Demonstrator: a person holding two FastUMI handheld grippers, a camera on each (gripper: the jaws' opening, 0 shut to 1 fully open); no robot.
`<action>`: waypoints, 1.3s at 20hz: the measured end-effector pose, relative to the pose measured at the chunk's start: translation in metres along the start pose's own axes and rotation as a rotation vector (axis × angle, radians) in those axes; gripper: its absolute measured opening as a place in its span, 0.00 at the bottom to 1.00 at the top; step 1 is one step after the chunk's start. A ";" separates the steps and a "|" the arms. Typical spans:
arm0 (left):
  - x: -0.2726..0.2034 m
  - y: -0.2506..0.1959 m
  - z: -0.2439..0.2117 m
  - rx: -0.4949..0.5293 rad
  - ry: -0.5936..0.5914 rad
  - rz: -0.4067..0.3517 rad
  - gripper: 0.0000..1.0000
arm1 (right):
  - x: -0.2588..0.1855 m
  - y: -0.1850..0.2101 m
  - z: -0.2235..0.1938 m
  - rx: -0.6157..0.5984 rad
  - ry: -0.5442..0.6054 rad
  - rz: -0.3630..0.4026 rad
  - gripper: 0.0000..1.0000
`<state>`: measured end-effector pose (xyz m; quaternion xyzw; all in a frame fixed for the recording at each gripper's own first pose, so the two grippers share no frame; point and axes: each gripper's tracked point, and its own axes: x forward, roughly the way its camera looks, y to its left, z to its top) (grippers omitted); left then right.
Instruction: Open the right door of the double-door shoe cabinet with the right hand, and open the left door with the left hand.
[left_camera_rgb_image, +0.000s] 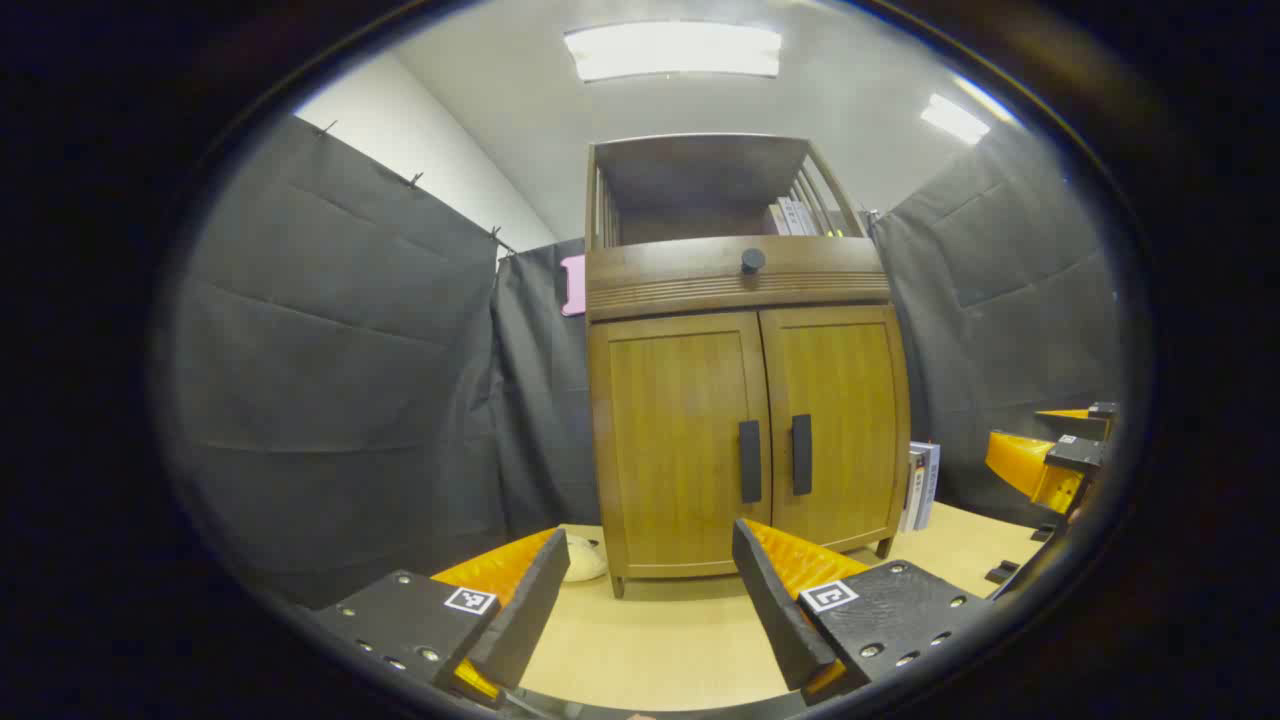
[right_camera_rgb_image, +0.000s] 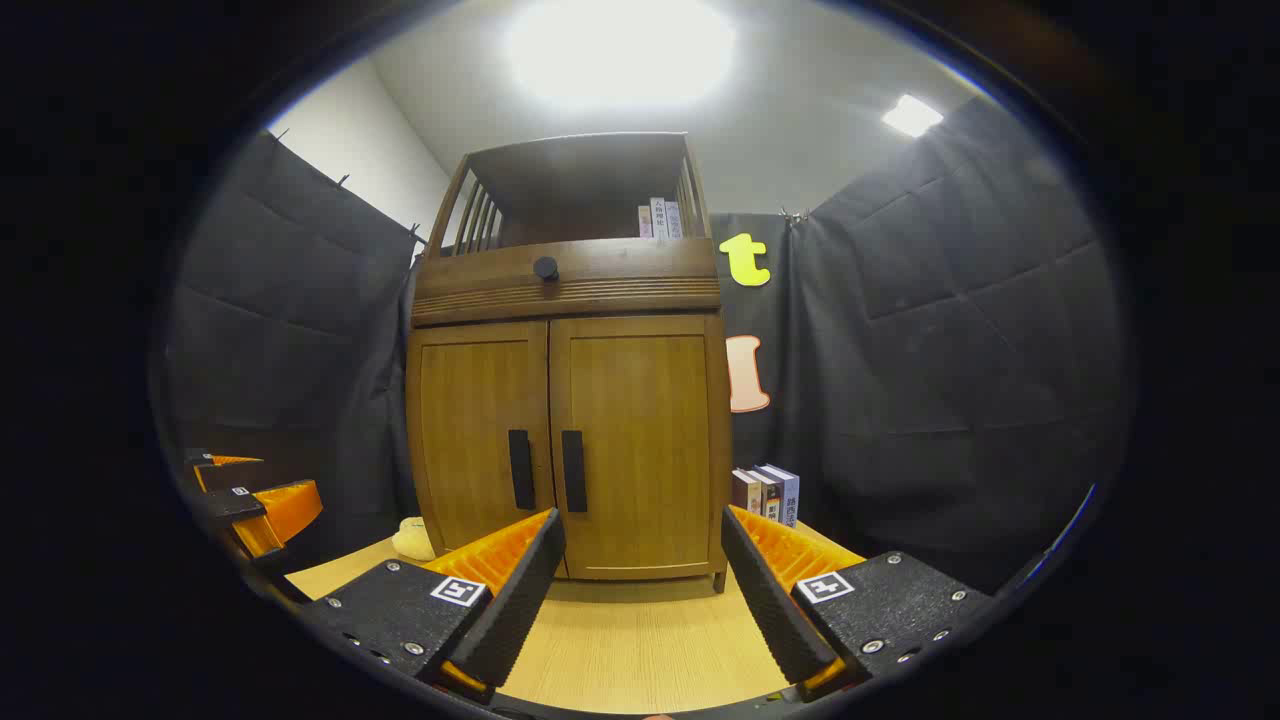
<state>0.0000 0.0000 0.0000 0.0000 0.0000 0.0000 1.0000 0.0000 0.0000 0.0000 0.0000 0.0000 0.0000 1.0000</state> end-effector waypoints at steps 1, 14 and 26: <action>-0.001 -0.001 0.000 0.000 -0.005 -0.002 1.00 | 0.001 0.000 0.001 0.000 -0.005 0.000 0.97; -0.001 0.004 0.002 -0.008 -0.012 -0.004 1.00 | 0.013 0.004 0.003 -0.007 -0.014 -0.001 0.97; 0.001 0.008 0.004 -0.011 -0.009 0.005 1.00 | 0.084 0.018 0.022 -0.004 -0.045 0.021 0.96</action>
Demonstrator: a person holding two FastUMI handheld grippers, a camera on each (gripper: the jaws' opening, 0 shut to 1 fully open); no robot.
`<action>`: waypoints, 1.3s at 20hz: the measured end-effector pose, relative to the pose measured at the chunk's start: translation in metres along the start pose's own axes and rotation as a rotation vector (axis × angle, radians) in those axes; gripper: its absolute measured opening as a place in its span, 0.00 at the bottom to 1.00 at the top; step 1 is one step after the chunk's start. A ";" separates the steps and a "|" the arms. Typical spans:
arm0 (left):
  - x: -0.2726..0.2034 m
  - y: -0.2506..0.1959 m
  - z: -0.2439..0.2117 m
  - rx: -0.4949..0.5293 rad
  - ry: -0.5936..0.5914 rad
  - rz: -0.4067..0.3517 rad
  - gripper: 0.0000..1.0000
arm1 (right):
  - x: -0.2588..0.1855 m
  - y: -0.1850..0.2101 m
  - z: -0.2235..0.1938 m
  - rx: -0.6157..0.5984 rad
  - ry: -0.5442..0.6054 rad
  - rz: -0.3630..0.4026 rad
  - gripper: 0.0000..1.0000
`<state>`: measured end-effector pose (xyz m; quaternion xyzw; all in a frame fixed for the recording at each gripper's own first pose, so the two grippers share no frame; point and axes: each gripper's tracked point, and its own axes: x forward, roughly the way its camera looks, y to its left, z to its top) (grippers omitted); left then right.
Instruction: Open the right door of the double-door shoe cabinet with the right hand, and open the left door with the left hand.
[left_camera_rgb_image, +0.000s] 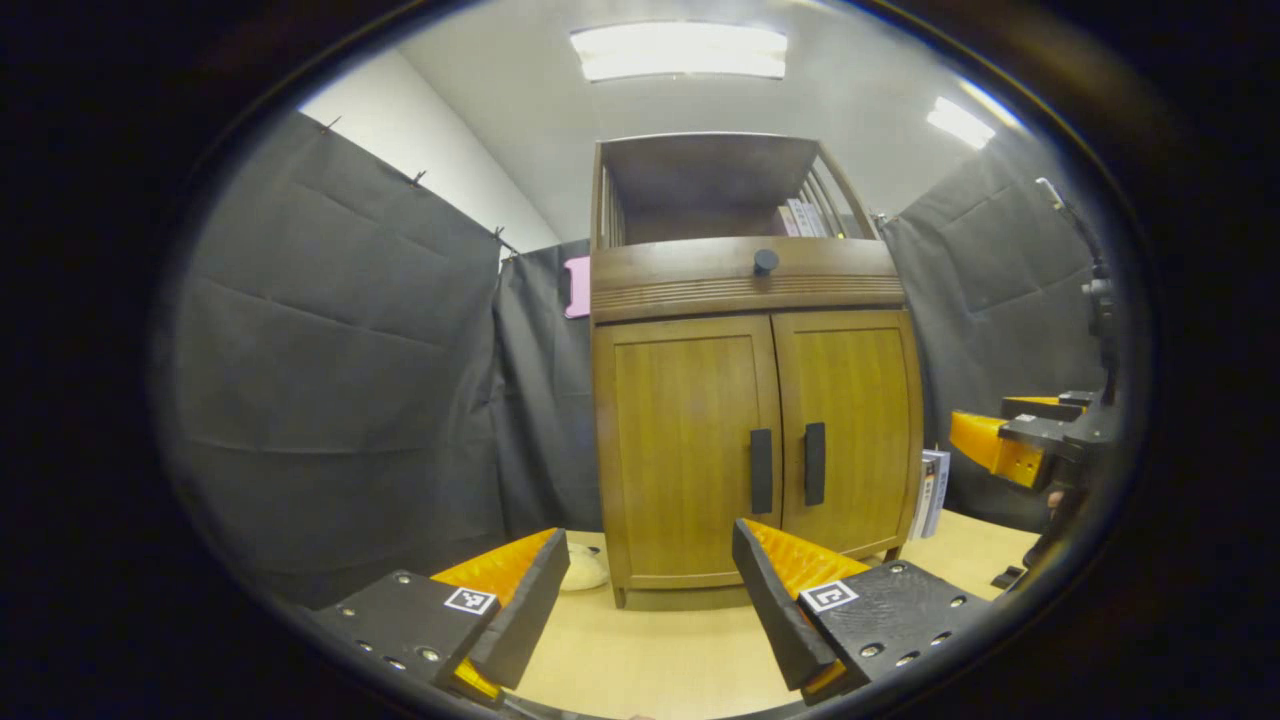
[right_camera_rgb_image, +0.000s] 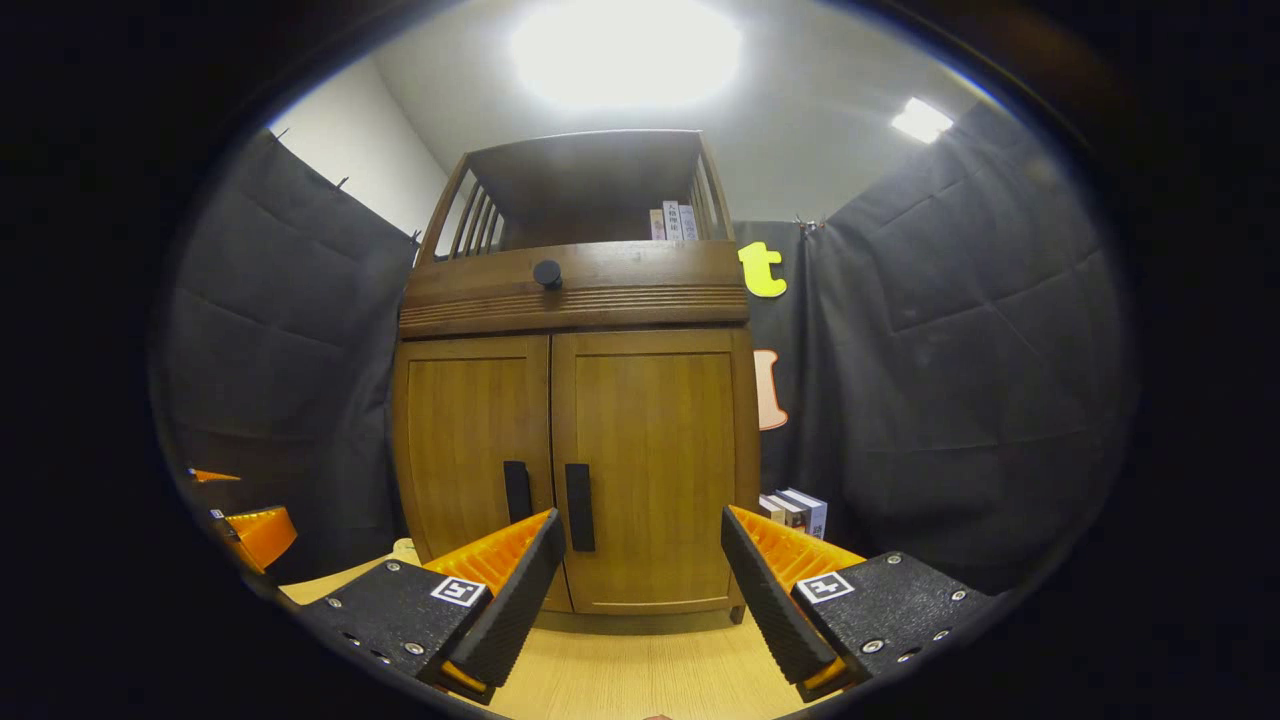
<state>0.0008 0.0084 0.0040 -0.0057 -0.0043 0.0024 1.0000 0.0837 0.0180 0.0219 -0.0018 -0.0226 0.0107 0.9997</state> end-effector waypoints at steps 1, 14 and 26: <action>0.000 -0.001 0.000 0.002 -0.003 0.002 1.00 | 0.008 0.001 0.002 0.002 -0.003 0.002 0.96; -0.013 0.006 0.002 0.033 -0.010 0.121 1.00 | 0.111 0.016 -0.012 0.039 0.018 0.065 0.96; -0.023 0.012 0.001 0.041 0.014 0.256 0.94 | 0.179 0.039 -0.057 0.058 0.085 0.120 0.95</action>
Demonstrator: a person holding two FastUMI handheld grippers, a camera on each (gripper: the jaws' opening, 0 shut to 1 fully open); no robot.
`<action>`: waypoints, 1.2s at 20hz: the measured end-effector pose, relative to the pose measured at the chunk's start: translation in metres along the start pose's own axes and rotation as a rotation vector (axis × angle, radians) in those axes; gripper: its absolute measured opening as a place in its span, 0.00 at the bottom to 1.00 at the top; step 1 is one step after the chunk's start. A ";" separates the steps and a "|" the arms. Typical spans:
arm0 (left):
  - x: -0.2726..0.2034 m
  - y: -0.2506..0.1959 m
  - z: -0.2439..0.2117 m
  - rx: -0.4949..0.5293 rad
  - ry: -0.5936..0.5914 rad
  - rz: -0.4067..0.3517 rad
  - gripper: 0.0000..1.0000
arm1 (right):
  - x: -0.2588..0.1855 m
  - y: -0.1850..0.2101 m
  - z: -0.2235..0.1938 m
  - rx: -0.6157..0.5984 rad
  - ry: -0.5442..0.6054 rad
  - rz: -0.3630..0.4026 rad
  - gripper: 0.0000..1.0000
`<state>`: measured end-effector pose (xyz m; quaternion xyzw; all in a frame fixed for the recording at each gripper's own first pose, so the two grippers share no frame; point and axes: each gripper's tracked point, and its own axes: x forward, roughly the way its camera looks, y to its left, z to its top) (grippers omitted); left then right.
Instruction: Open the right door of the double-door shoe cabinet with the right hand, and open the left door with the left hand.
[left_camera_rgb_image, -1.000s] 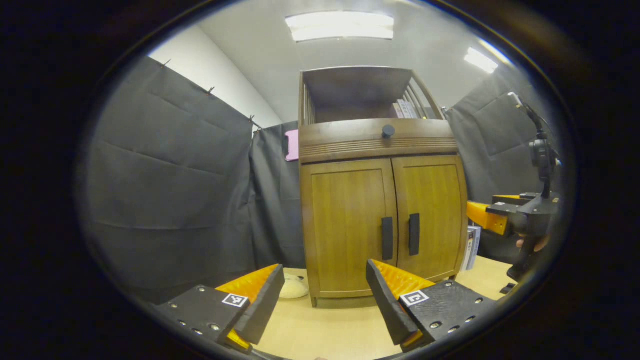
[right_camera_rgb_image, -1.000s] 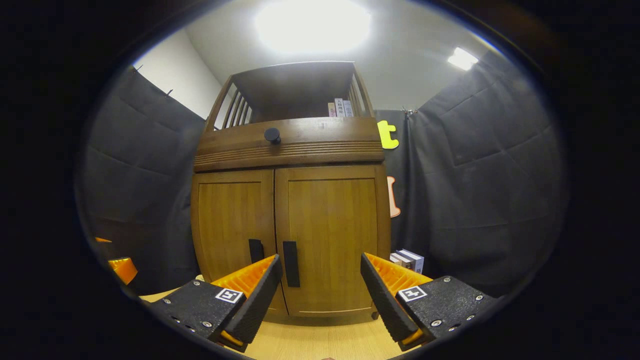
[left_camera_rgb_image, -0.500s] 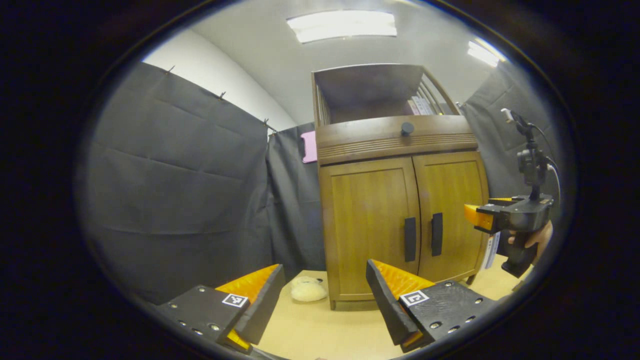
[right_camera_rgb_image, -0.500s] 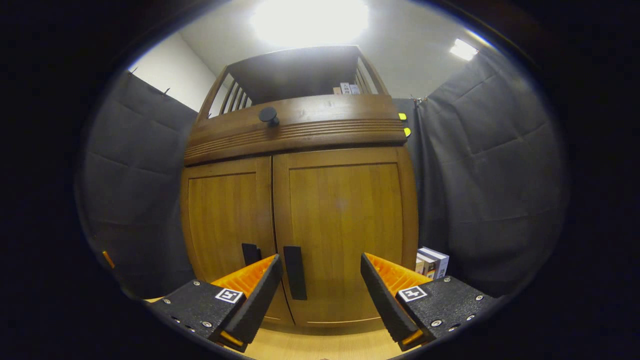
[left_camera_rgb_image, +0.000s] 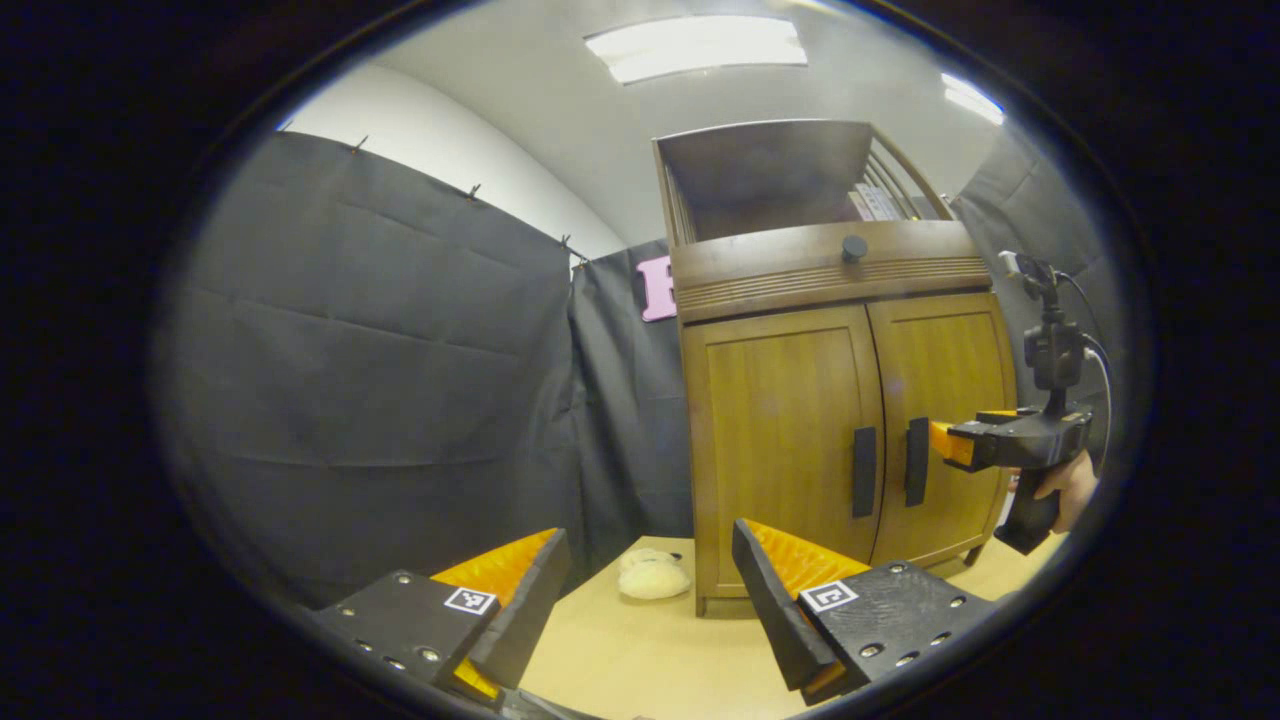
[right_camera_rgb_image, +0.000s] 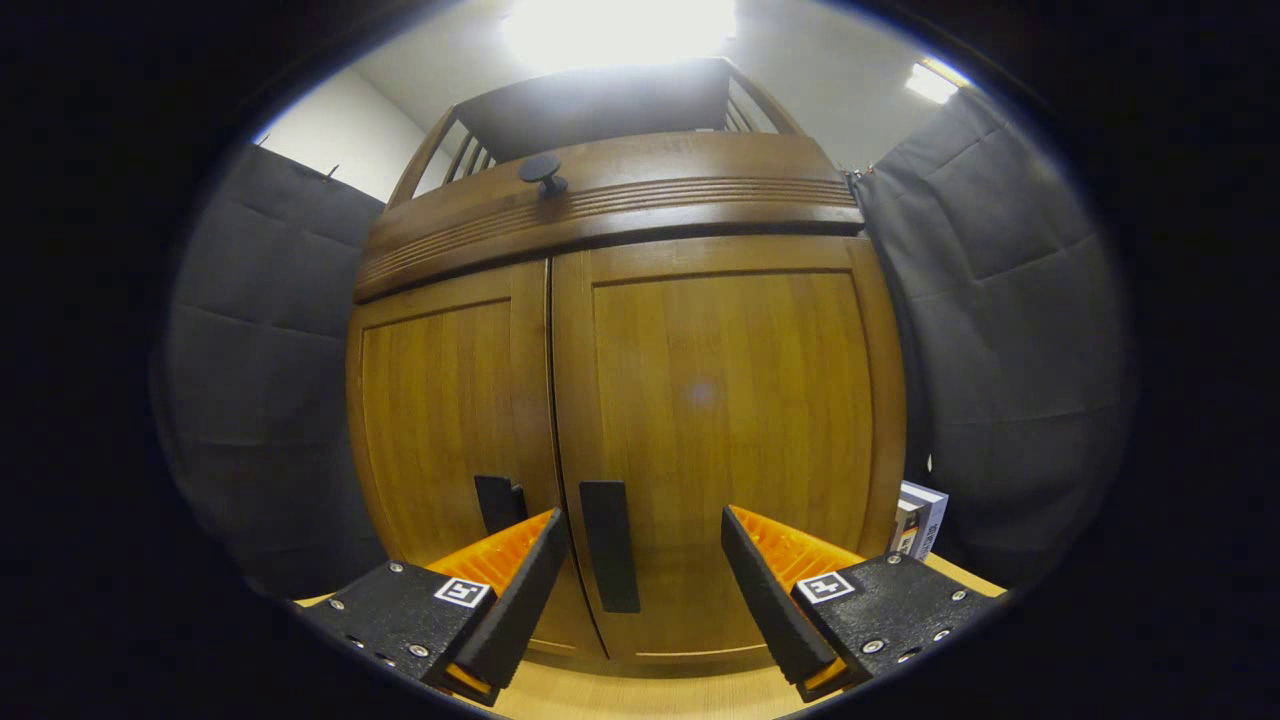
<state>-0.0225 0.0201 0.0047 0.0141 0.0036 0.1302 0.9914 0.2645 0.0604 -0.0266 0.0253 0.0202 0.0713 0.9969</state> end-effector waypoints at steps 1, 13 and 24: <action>0.000 0.000 -0.002 0.001 0.005 0.009 0.95 | 0.005 0.000 -0.004 0.000 0.008 0.002 0.95; -0.006 0.004 -0.005 0.037 0.061 0.095 1.00 | 0.056 0.020 -0.057 0.031 0.127 0.029 0.67; -0.008 0.005 -0.001 0.031 0.050 0.086 1.00 | 0.054 0.022 -0.066 0.017 0.187 0.031 0.26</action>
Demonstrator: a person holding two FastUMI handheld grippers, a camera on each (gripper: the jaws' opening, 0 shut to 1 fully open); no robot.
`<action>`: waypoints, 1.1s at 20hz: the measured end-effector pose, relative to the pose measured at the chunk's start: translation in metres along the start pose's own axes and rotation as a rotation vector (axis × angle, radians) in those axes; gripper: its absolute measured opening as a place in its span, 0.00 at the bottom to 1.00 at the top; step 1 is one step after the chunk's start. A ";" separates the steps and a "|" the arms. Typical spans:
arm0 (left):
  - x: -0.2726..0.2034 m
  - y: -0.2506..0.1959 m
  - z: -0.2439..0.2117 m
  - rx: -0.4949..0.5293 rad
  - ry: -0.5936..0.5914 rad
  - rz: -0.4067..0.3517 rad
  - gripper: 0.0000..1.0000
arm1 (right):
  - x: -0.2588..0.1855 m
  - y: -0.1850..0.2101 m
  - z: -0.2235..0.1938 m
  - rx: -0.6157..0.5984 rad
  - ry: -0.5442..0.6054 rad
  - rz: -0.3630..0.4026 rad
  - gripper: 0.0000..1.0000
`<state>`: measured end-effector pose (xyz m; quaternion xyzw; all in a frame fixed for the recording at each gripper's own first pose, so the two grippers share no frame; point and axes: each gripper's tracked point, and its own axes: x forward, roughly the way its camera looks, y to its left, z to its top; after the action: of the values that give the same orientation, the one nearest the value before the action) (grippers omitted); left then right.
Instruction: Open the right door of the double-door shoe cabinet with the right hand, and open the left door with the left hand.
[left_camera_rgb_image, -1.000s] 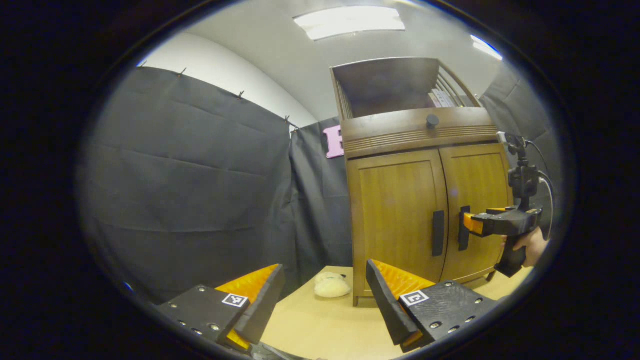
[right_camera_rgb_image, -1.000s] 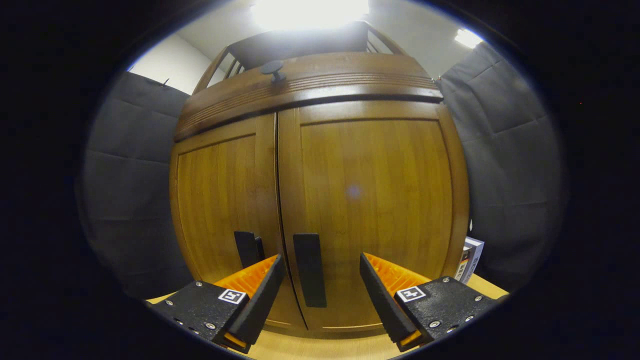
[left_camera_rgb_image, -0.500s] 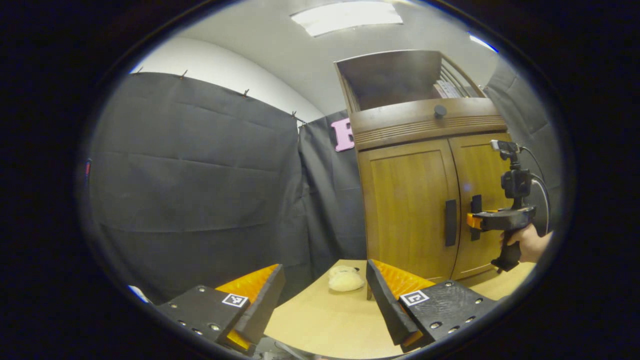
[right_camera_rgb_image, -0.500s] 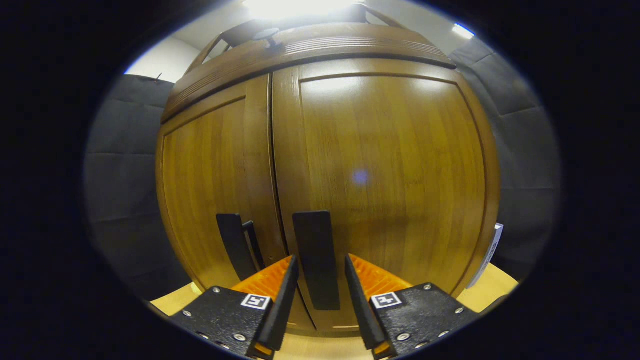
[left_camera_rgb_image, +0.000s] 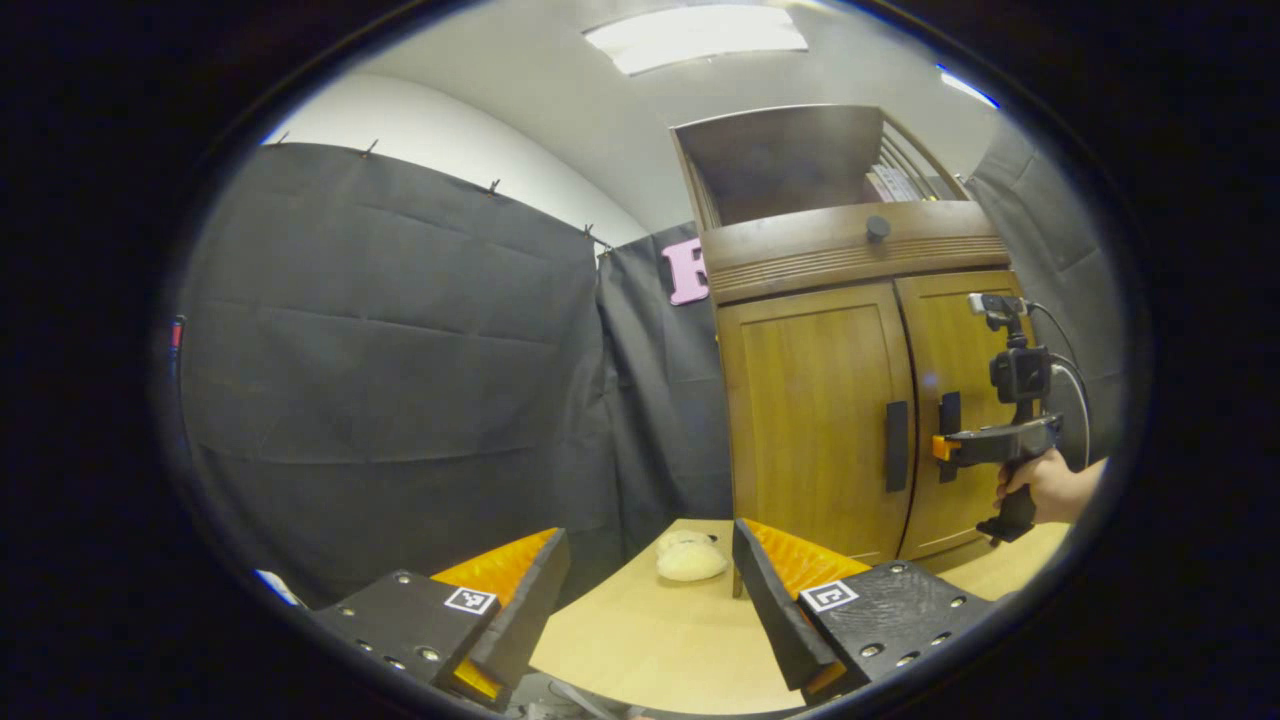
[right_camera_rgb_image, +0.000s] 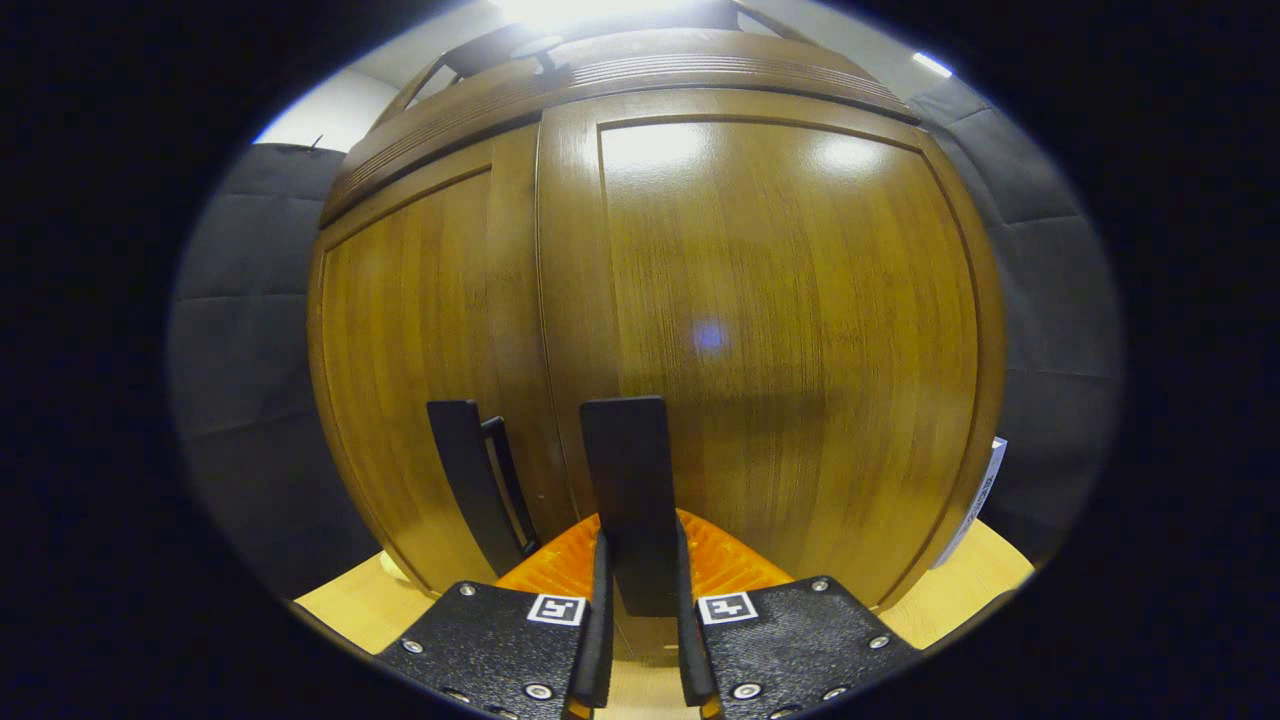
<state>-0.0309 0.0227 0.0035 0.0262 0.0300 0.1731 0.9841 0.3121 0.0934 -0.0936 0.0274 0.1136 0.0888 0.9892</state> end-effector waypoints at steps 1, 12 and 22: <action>-0.001 -0.001 0.001 0.000 -0.004 -0.006 1.00 | -0.005 0.000 -0.001 -0.002 0.000 0.001 0.26; -0.005 -0.011 0.004 -0.014 -0.036 -0.101 1.00 | -0.074 -0.010 -0.006 -0.007 -0.010 0.012 0.25; 0.005 -0.027 0.007 -0.038 -0.075 -0.245 1.00 | -0.132 -0.033 -0.008 -0.012 -0.022 -0.013 0.25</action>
<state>-0.0166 -0.0010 0.0088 0.0103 -0.0072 0.0510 0.9986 0.1890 0.0371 -0.0746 0.0219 0.1023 0.0826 0.9911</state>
